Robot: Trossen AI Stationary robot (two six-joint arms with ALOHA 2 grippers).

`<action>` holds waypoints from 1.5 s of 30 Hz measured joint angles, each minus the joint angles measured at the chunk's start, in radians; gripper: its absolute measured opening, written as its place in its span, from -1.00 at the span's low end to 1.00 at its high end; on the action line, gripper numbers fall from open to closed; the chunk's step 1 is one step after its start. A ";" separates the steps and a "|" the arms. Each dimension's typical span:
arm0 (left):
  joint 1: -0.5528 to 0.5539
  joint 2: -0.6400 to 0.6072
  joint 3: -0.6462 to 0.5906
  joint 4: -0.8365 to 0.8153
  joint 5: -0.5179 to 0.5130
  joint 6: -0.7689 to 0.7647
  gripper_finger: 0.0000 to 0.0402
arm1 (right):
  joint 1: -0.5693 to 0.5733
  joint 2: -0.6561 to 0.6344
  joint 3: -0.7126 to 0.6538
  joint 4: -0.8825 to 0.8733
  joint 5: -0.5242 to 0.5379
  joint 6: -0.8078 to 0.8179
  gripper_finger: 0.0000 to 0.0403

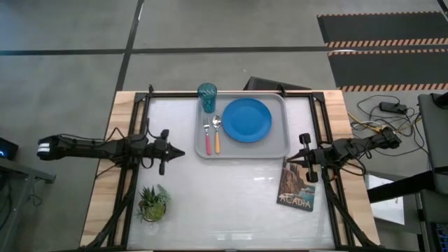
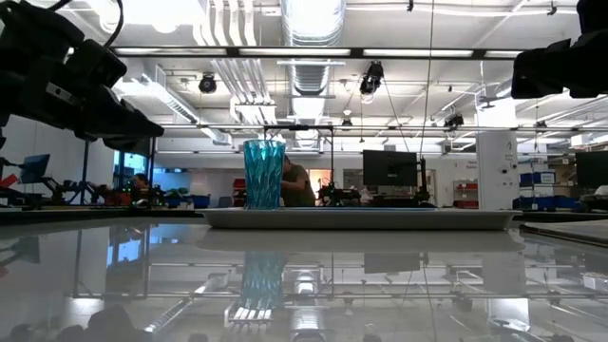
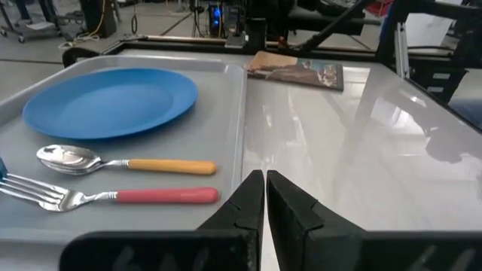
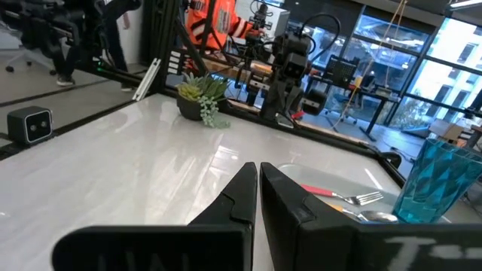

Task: Pick and place plate/cup/fork/spoon on tray
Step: Return to Home Position

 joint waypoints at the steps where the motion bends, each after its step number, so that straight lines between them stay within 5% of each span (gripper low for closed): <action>1: 0.000 0.005 0.000 0.000 0.000 0.000 -1.00 | 0.000 0.000 0.000 0.000 0.000 0.000 -0.96; 45: 0.000 0.197 0.000 0.000 0.000 0.000 -1.00 | 0.000 0.000 0.000 -0.001 0.000 0.000 -0.96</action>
